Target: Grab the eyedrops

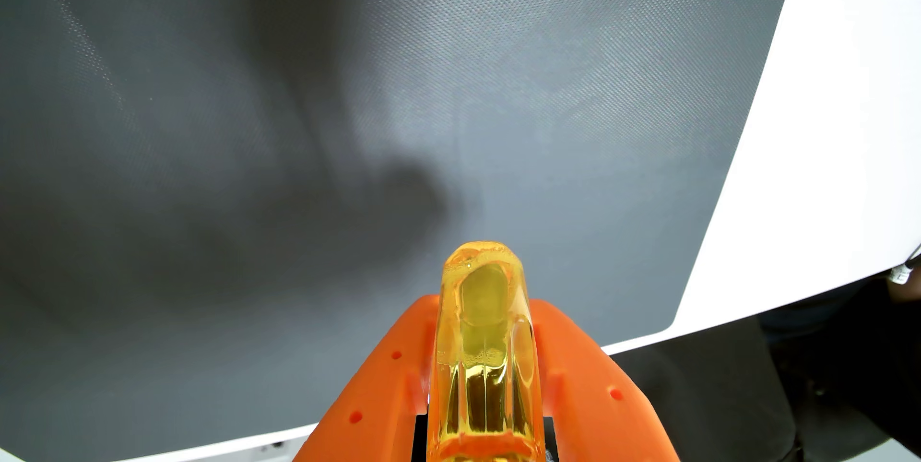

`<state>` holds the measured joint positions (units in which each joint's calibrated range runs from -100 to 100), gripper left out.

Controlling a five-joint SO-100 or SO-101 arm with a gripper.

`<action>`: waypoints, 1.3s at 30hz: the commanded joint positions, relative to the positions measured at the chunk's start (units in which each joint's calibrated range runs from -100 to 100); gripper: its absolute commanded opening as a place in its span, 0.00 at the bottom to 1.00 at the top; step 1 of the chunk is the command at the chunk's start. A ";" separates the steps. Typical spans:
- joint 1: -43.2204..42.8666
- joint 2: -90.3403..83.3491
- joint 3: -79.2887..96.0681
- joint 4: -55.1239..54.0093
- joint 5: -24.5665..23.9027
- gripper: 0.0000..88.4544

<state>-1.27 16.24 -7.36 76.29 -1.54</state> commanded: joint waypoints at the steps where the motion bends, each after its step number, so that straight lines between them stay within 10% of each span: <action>1: 0.28 -5.75 -0.61 1.04 0.31 0.01; 39: 0.11 -16.96 8.75 1.82 1.36 0.01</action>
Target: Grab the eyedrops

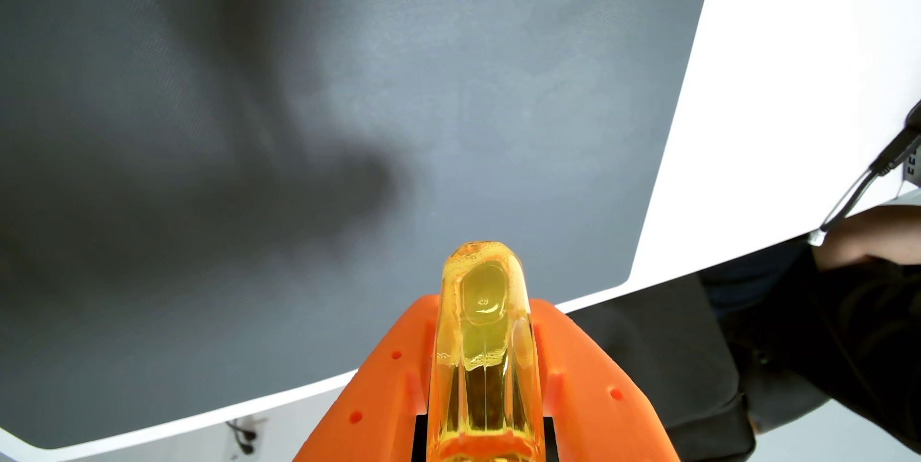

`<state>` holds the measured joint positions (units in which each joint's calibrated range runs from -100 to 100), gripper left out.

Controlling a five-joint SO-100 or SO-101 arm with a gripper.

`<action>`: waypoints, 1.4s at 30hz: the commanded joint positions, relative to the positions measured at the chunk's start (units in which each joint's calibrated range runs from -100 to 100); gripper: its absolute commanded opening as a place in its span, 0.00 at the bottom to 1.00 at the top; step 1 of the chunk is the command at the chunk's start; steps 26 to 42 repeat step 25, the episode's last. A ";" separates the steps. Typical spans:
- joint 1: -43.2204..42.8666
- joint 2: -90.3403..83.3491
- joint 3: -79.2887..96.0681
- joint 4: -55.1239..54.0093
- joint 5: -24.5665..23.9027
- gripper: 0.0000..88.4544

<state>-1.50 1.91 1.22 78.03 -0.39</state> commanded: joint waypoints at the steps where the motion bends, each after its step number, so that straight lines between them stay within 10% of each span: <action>1: 0.33 -2.71 0.18 0.08 0.21 0.01; 42: -0.25 -2.80 1.08 0.08 0.31 0.01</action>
